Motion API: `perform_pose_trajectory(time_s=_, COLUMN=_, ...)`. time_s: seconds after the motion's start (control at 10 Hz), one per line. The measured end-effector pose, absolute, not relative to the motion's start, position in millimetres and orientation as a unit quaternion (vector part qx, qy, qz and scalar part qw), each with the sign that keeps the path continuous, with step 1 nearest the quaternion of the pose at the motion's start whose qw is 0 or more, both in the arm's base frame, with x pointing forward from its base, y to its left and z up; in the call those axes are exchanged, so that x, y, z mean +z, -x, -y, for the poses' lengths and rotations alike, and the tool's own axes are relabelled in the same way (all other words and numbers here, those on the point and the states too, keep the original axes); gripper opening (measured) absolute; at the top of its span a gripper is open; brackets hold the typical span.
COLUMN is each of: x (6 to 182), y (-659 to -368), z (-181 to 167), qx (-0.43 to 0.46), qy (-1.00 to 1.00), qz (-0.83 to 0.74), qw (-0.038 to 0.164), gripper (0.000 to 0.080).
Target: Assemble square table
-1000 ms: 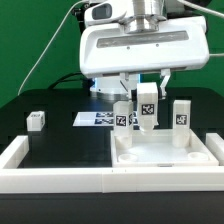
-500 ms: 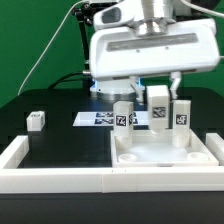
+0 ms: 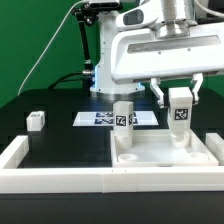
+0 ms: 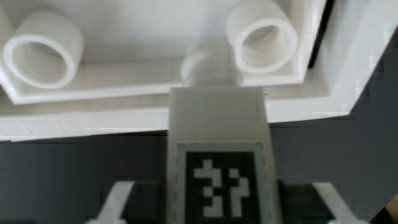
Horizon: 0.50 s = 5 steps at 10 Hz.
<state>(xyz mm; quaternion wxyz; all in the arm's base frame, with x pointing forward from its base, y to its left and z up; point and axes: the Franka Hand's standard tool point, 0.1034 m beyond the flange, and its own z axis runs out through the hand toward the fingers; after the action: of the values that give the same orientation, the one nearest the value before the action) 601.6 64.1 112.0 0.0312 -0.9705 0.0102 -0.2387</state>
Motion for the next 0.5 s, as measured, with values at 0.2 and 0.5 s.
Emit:
perform_pose_trajectory(time_s=0.2, x=113.0, y=-604, z=-53, qx=-0.308, qy=0.951, qz=-0.013, qw=0.002, gripper=0.029)
perform_pose_trajectory(time_s=0.5, x=106.6, y=-602, z=-65, qx=-0.296, qy=0.955, qz=-0.008, qw=0.01, gripper=0.029)
